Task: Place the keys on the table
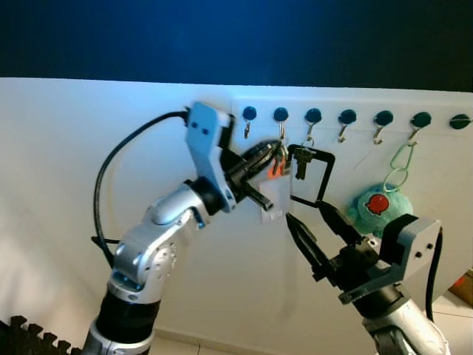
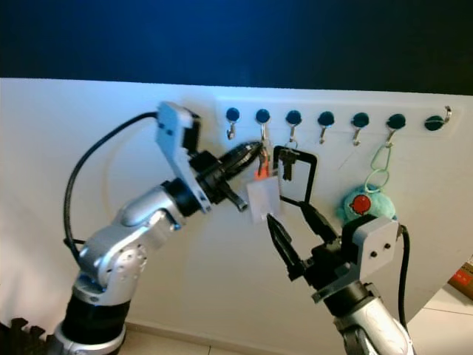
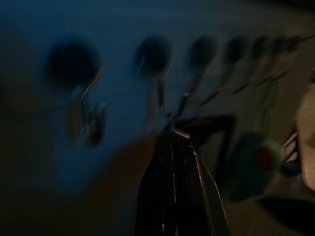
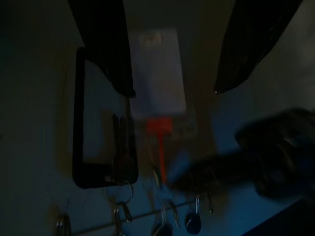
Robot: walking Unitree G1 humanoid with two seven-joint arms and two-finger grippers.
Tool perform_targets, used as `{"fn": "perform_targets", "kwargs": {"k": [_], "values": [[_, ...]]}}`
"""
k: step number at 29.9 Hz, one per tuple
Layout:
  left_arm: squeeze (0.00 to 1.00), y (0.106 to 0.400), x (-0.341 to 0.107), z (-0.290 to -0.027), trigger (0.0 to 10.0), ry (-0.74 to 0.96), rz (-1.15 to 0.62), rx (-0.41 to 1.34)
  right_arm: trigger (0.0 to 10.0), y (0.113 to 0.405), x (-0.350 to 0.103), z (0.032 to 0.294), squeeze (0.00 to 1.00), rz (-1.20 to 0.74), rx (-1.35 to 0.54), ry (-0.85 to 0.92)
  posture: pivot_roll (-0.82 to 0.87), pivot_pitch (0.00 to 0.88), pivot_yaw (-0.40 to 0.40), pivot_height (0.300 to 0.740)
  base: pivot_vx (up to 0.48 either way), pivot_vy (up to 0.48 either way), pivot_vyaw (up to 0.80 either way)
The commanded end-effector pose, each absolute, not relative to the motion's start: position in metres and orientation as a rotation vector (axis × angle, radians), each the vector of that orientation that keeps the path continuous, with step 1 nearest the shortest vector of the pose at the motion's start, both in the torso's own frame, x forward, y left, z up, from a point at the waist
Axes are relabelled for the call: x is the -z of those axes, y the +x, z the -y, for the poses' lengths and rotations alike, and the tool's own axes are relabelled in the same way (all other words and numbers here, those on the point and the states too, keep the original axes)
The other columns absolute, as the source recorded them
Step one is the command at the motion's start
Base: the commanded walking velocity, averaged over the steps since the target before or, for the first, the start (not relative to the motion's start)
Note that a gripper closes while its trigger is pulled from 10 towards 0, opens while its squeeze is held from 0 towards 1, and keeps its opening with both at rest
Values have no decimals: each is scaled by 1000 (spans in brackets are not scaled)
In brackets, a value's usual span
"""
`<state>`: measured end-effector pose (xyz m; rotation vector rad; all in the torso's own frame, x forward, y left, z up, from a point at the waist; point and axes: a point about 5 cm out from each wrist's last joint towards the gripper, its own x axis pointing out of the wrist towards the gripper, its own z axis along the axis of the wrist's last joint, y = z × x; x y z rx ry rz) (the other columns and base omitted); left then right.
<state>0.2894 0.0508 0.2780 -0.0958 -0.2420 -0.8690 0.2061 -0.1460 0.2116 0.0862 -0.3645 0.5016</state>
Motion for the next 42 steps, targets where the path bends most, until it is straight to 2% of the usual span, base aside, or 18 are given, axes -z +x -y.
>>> {"fn": "perform_targets", "kwargs": {"k": [1, 8, 11, 12, 15, 18, 22, 28, 35, 42], "values": [[0, 296, -273, -53, 10000, -81, 196, 833, 10000, 204, -213, 144, 0, 364, -511, 97, -81, 76, 53, 740, 0, 0, 0], [0, 302, -289, -58, 10000, -224, 237, 808, 10000, 203, -213, 143, 0, 361, -514, 100, -84, 82, 52, 740, 0, 0, 0], [0, 297, -299, -61, 10000, -301, 283, 854, 10000, 203, -213, 143, 0, 358, -514, 100, -87, 84, 52, 740, 0, 0, 0], [0, 290, -307, -65, 10000, -381, 324, 914, 10000, 202, -213, 143, 0, 356, -513, 100, -88, 85, 51, 740, 0, 0, 0], [0, 284, -311, -67, 10000, -432, 348, 976, 10000, 202, -213, 143, 0, 354, -513, 100, -88, 86, 49, 740, 0, 0, 0], [0, 278, -310, -68, 10000, -435, 349, 1036, 10000, 202, -213, 143, 0, 351, -514, 99, -88, 84, 48, 740, 0, 0, 0], [0, 274, -301, -67, 10000, -353, 300, 1069, 10000, 202, -213, 143, 0, 348, -515, 99, -85, 85, 44, 740, 0, 0, 0], [0, 276, -278, -59, 10000, -279, 184, 1037, 10000, 204, -212, 143, 0, 345, -519, 100, -81, 85, 41, 740, 0, 0, 0], [0, 276, -280, -56, 10000, -284, 185, 1041, 10000, 204, -212, 143, 0, 343, -521, 101, -85, 85, 42, 740, 0, 0, 0], [0, 278, -297, -59, 10000, -363, 255, 1030, 10000, 203, -211, 141, 0, 338, -521, 101, -86, 85, 44, 740, 0, 0, 0]]}}
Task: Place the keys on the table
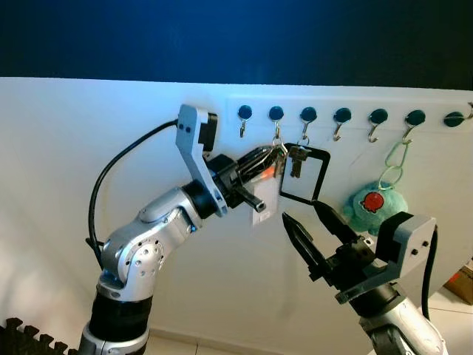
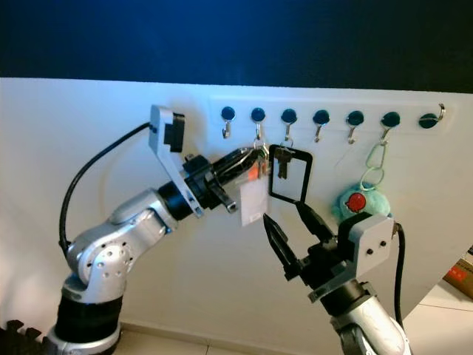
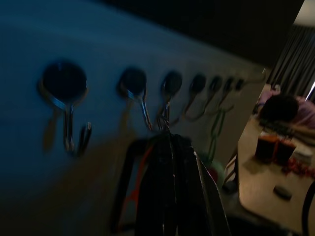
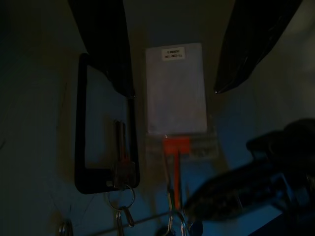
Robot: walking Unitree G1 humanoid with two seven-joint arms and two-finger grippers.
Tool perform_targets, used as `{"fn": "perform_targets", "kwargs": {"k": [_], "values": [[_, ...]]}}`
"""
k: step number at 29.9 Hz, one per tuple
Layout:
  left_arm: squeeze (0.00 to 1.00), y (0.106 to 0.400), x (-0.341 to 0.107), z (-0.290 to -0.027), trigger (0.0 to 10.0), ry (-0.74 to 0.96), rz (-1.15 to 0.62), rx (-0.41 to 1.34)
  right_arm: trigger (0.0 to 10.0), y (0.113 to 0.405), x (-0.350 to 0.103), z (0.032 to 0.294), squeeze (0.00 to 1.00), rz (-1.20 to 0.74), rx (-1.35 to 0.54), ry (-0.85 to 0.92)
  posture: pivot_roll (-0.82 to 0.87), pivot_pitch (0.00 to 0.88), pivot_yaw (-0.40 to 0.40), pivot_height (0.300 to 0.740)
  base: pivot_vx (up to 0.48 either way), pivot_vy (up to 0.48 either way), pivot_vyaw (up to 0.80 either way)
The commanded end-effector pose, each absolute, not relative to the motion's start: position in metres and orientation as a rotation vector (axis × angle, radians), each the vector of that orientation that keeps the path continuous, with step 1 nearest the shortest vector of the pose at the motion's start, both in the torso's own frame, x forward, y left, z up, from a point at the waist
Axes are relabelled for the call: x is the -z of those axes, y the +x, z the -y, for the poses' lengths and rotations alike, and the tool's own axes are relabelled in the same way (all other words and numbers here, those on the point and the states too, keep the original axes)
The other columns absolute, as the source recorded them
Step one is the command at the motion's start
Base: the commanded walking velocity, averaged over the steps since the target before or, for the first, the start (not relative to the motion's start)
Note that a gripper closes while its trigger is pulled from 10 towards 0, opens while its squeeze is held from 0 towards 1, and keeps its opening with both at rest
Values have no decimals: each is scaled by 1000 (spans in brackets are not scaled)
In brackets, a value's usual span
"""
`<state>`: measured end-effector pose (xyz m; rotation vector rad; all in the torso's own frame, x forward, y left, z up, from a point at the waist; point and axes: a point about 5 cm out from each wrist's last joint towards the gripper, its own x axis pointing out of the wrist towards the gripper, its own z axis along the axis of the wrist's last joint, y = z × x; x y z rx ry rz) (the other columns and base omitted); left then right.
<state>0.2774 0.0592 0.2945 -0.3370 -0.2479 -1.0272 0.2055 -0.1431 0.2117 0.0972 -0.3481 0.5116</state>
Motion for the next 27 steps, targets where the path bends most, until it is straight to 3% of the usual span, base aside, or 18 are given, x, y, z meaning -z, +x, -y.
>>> {"fn": "perform_targets", "kwargs": {"k": [1, 13, 17, 27], "values": [[0, 278, -300, -60, 10000, -388, 271, 1026, 10000, 203, -211, 141, 0, 338, -522, 101, -86, 85, 44, 740, 0, 0, 0], [0, 279, -311, -64, 10000, -445, 317, 1029, 10000, 204, -210, 140, 0, 335, -528, 103, -83, 87, 41, 740, 0, 0, 0], [0, 281, -298, -63, 10000, -354, 231, 1016, 10000, 203, -210, 139, 0, 333, -530, 103, -84, 86, 43, 740, 0, 0, 0], [0, 276, -272, -65, 10000, -341, 128, 1009, 10000, 204, -209, 138, 0, 330, -531, 103, -81, 85, 44, 740, 0, 0, 0]]}}
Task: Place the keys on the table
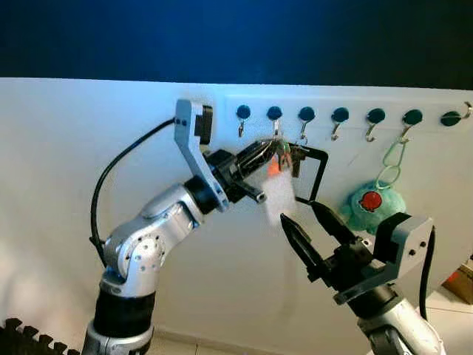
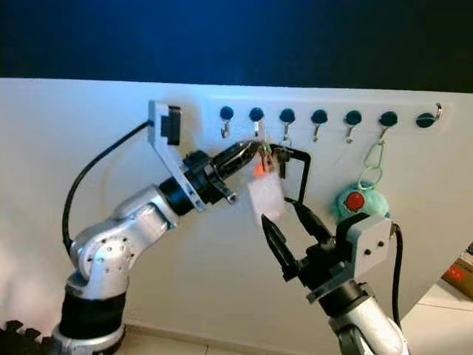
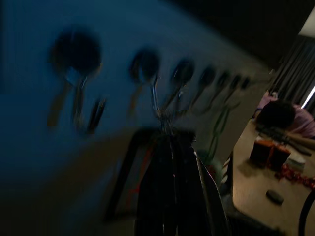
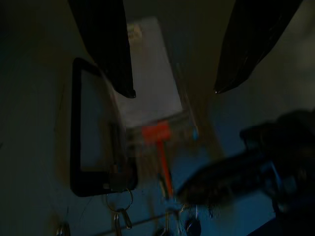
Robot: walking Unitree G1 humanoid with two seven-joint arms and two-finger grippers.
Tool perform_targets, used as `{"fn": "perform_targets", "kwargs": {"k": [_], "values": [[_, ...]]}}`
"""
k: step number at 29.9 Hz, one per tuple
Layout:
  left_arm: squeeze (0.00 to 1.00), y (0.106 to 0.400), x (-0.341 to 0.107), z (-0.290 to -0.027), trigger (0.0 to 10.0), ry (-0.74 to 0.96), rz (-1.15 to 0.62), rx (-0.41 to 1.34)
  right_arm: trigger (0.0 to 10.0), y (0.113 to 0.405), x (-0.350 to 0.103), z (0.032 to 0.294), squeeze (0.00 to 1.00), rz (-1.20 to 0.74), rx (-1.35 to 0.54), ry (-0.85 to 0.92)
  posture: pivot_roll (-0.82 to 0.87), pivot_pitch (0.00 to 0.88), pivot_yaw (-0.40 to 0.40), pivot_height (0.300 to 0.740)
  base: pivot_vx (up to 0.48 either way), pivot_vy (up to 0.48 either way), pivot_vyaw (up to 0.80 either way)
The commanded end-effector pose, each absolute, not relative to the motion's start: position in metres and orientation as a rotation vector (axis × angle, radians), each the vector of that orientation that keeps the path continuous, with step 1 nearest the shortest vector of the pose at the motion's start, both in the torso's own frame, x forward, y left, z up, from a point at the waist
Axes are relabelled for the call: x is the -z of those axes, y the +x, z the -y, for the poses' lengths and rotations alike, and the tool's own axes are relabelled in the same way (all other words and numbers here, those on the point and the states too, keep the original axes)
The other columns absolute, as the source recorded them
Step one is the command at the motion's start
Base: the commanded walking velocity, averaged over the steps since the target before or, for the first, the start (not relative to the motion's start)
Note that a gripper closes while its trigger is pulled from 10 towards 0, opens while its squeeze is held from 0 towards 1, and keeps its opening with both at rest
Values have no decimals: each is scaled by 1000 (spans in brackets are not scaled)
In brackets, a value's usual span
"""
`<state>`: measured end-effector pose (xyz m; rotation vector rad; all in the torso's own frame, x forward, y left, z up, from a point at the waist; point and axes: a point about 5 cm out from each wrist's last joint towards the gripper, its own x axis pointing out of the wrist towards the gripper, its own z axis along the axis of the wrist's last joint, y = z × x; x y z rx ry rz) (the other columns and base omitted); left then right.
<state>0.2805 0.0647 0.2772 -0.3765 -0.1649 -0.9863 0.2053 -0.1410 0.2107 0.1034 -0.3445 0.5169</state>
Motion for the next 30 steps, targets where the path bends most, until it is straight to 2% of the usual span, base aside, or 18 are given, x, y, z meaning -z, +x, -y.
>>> {"fn": "perform_targets", "kwargs": {"k": [1, 17, 30], "values": [[0, 275, -271, -65, 10000, -341, 124, 1013, 10000, 204, -209, 139, 0, 329, -531, 103, -81, 85, 44, 740, 0, 0, 0], [0, 268, -296, -55, 10000, -552, 161, 1105, 10000, 203, -207, 137, 0, 322, -540, 105, -79, 93, 44, 740, 0, 0, 0], [0, 271, -299, -53, 10000, -595, 135, 1100, 10000, 203, -207, 136, 0, 320, -540, 107, -79, 97, 47, 740, 0, 0, 0]]}}
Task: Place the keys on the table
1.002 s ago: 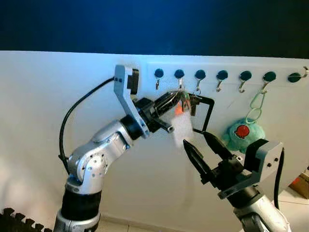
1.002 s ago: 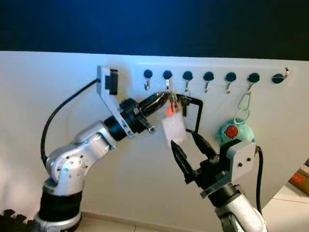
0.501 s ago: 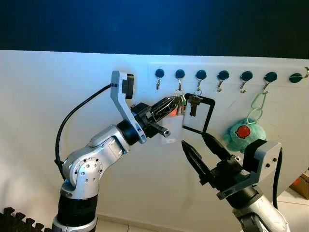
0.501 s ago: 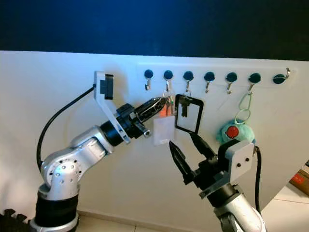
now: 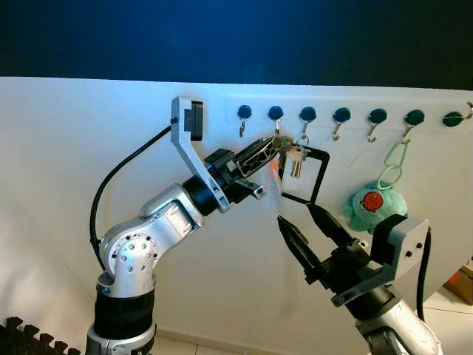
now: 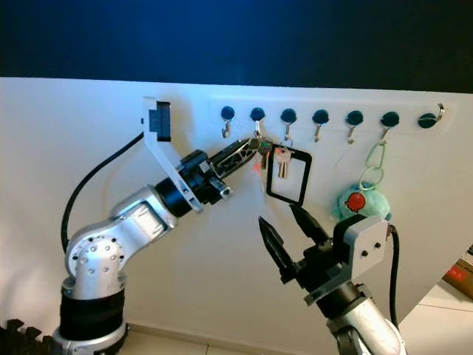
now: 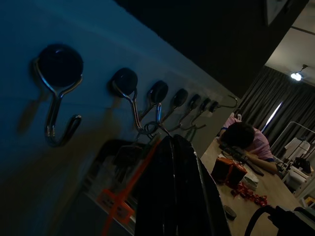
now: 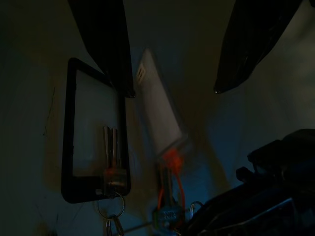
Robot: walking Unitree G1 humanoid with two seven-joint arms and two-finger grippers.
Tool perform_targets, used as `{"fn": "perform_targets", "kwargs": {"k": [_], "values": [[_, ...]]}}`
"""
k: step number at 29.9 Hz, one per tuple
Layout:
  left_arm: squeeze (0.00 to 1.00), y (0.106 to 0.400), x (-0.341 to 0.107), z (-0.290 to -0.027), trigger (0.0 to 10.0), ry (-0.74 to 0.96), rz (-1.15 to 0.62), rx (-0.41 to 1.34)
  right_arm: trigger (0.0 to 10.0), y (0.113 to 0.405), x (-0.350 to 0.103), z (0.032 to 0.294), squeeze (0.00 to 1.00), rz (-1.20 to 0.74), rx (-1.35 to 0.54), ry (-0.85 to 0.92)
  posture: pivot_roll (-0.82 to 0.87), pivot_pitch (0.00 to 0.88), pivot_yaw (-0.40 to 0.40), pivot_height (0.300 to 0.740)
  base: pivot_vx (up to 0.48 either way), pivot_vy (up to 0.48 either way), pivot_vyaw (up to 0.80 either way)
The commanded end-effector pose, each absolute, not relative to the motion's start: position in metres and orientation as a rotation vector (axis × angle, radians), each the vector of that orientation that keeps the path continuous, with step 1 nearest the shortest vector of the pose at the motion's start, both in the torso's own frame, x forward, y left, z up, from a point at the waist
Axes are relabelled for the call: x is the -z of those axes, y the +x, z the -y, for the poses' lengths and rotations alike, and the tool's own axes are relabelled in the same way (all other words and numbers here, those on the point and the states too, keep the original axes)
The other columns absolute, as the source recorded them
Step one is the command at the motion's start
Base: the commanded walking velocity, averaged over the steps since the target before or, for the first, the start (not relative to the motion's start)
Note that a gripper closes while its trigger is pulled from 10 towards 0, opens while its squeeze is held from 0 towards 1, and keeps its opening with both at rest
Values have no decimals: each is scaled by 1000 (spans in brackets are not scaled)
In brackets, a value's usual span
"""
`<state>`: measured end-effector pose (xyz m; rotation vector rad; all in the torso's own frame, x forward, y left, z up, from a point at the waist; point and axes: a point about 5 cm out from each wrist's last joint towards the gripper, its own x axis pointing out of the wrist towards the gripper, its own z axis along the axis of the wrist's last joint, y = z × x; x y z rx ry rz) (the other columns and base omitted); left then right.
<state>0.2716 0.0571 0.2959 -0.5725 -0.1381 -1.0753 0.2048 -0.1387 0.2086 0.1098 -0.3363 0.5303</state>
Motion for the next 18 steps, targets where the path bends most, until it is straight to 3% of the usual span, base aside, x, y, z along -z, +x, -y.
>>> {"fn": "perform_targets", "kwargs": {"k": [1, 18], "values": [[0, 271, -299, -53, 10000, -595, 133, 1097, 10000, 203, -207, 136, 0, 320, -541, 107, -79, 97, 47, 740, 0, 0, 0], [0, 280, -306, -48, 10000, -647, 125, 1063, 10000, 204, -206, 134, 0, 318, -546, 107, -80, 97, 47, 740, 0, 0, 0]]}}
